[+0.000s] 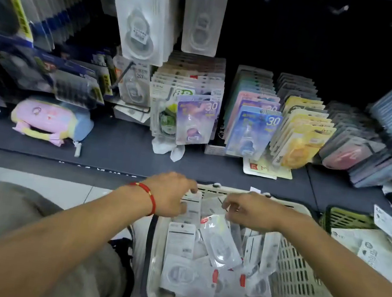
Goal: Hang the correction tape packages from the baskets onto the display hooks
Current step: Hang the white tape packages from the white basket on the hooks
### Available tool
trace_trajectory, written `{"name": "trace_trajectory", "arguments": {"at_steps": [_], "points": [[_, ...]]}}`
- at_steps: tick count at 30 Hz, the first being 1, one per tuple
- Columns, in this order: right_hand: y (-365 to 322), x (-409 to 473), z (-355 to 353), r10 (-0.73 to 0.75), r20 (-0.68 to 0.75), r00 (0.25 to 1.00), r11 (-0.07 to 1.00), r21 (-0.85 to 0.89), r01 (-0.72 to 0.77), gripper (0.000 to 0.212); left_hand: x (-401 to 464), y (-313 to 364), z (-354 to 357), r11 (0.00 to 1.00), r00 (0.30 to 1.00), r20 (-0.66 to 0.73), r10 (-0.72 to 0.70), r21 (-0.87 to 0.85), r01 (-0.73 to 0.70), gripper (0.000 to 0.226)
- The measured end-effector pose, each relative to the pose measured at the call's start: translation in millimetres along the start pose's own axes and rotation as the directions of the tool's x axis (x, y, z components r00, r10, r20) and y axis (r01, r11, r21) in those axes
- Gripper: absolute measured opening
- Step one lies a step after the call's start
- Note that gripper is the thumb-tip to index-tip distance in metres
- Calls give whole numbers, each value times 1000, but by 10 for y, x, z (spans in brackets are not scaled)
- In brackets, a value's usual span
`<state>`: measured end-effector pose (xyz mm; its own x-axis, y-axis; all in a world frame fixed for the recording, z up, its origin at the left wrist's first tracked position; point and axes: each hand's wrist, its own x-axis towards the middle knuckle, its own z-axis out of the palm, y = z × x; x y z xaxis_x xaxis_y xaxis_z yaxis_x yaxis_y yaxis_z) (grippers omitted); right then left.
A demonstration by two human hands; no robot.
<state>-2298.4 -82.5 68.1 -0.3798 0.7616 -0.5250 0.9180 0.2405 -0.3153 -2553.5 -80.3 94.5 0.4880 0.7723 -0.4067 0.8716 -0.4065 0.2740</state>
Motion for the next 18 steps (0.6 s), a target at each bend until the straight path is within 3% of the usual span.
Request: {"name": "trace_trajectory", "arguments": {"at_steps": [4,8,15,18], "points": [[280,6,906,147,232,961,988,-74,-134,59,59,100,685,1000,981,196,-10,-2,11,46],[499,97,1425,312,182,933,950,-64,-305,74,18,193,1230,986,964,255,-72,-127,108,46],[534,162,1871,409,64,910,868,282,-409,60,-77,403,1768,828,957,135,-255,-481,288,32],[517,144,1737,382,187,905,692,591,-414,47,-23,418,1785,679,920,118,-373,-641,357,29]]}}
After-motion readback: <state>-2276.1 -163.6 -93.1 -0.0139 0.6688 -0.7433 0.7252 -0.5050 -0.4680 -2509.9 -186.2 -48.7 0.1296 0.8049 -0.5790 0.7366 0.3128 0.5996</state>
